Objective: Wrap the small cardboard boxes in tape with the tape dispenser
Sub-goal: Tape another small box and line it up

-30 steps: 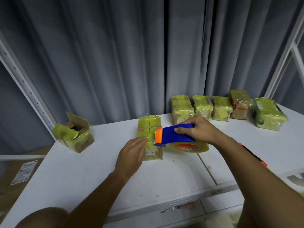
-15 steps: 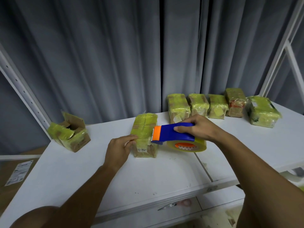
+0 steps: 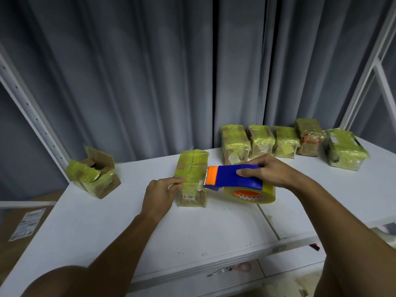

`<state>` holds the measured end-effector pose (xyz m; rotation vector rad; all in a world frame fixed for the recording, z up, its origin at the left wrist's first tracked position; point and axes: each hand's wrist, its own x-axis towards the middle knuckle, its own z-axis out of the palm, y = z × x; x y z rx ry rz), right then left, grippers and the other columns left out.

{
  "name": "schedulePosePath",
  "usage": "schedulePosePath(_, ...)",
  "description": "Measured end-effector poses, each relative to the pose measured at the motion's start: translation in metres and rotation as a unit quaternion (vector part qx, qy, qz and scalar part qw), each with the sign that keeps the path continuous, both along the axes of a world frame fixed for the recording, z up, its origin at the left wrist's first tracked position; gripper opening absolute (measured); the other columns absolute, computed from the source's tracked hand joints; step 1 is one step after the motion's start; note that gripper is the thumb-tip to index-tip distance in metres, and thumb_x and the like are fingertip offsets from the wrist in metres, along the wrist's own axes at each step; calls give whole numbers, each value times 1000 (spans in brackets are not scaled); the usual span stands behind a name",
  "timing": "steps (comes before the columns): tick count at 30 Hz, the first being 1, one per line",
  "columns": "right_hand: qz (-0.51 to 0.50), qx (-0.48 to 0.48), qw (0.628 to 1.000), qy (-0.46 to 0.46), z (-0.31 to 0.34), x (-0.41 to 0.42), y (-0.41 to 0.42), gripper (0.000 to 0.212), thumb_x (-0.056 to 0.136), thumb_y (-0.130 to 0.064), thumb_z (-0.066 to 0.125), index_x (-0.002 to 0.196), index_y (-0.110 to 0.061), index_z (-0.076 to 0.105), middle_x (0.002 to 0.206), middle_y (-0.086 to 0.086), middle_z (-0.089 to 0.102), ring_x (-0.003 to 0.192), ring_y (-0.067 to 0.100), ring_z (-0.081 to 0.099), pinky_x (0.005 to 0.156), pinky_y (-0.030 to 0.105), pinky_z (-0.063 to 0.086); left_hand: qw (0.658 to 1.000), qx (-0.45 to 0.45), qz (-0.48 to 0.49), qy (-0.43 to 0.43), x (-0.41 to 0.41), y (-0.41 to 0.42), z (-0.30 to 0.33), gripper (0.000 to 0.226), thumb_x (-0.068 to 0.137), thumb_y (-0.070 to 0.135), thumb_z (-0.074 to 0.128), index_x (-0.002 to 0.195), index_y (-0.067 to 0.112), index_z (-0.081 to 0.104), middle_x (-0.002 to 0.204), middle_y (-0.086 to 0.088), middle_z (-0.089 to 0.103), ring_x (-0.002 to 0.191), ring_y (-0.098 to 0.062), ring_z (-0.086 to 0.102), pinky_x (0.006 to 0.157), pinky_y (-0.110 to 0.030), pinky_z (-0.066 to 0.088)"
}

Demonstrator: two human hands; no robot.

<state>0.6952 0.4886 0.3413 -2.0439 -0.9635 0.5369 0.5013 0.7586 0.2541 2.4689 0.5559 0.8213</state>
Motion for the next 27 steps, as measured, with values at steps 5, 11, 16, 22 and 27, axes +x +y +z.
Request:
schedulePosePath(5, 6, 1, 1000, -15, -7, -9, 7, 31, 91, -48, 70, 112, -27, 75, 100, -12, 77, 93, 10, 73, 85, 34, 61, 998, 42, 15, 40, 4, -10, 10, 25, 92, 11, 60, 113, 18, 71, 116, -1, 70, 111, -24, 62, 101, -30, 44)
schedulePosePath(11, 1, -1, 999, -37, -6, -14, 18, 43, 92, -50, 68, 129, -28, 67, 114, -10, 72, 98, 8, 69, 80, 25, 57, 986, 83, -117, 82, 17, -35, 8, 48, 103, 26, 42, 149, 16, 37, 153, 2, 39, 143, -11, 31, 112, -11, 12)
schedulePosePath(16, 2, -7, 999, -32, -7, -17, 18, 35, 92, -50, 68, 122, -32, 68, 110, -12, 73, 95, 8, 69, 77, 22, 56, 986, 55, -135, 77, 24, -28, 1, 42, 102, 21, 50, 144, 18, 47, 146, 3, 50, 137, -8, 41, 115, -22, 28)
schedulePosePath(22, 29, -15, 999, -2, -5, -14, 3, 31, 92, -47, 68, 112, -26, 75, 103, -10, 76, 92, 10, 72, 78, 24, 58, 990, 39, -130, 28, 24, -21, -3, 33, 99, 18, 57, 132, 19, 62, 134, 6, 61, 127, -6, 53, 109, -29, 42)
schedulePosePath(27, 16, -32, 999, 11, -3, -8, -7, 36, 89, -50, 69, 115, -25, 73, 101, -12, 77, 91, 9, 74, 79, 27, 60, 992, 32, -111, 43, 26, -21, 0, 32, 100, 22, 54, 131, 19, 63, 134, 6, 61, 125, -9, 55, 106, -19, 36)
